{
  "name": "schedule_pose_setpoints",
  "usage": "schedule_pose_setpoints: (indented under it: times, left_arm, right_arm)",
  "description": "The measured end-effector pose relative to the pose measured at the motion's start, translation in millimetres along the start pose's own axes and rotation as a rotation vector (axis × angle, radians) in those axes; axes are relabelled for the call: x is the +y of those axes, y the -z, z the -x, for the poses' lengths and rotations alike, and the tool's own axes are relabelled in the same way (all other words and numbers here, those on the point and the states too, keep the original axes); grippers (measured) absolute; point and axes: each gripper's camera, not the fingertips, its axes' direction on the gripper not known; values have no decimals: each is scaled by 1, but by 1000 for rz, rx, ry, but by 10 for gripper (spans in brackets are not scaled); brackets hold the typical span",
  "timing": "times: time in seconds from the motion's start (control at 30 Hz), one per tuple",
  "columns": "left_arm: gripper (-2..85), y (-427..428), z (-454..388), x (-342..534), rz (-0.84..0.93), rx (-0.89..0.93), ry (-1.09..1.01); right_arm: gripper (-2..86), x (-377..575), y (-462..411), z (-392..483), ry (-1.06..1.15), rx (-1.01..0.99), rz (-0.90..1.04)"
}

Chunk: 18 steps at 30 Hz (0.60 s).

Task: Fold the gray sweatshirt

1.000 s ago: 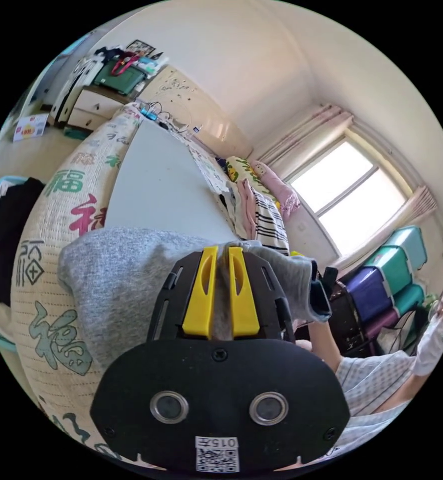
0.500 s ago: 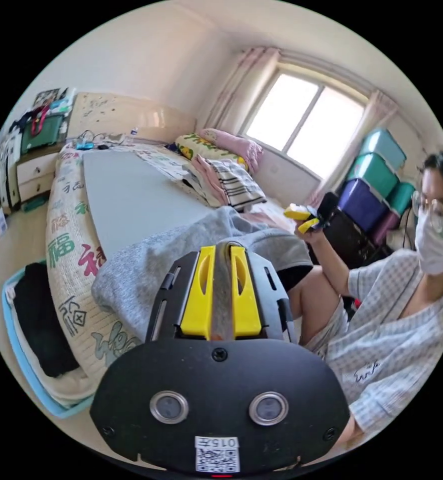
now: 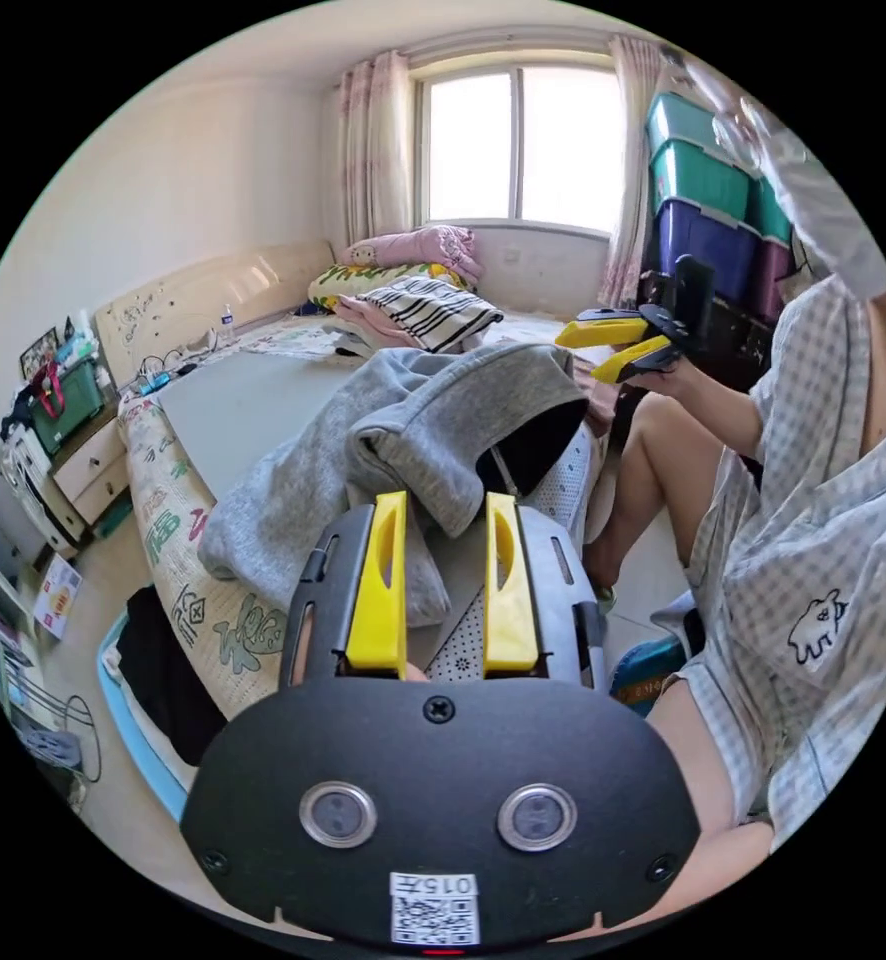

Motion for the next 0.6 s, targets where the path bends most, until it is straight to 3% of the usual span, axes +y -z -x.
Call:
schedule_pose_setpoints:
  times: [0.07,0.2,0.3,0.4,0.53,0.6]
  left_arm:
    - [120,-13,-12,2,18,-16,-10]
    - [102,-36,-26,7,67,-120,-40]
    - [68,-41,-28,14,90,-181,-27]
    - [47,-14,-13,26,-7,-94,65]
    - [7,44,12,51,-318,178,177]
    - [-2,64,9,58,-424,158,198]
  right_arm:
    - [107,12,-1,25,-36,163,8]
    - [96,2,-21,37,68,237,117]
    - [41,-3,-12,10,12,299,111]
    - [8,0,29,-32,-113,215,44]
    - [-4,9,87,-77,-228,165,-17]
    - [-5,8,107,-89,-265,187,-37]
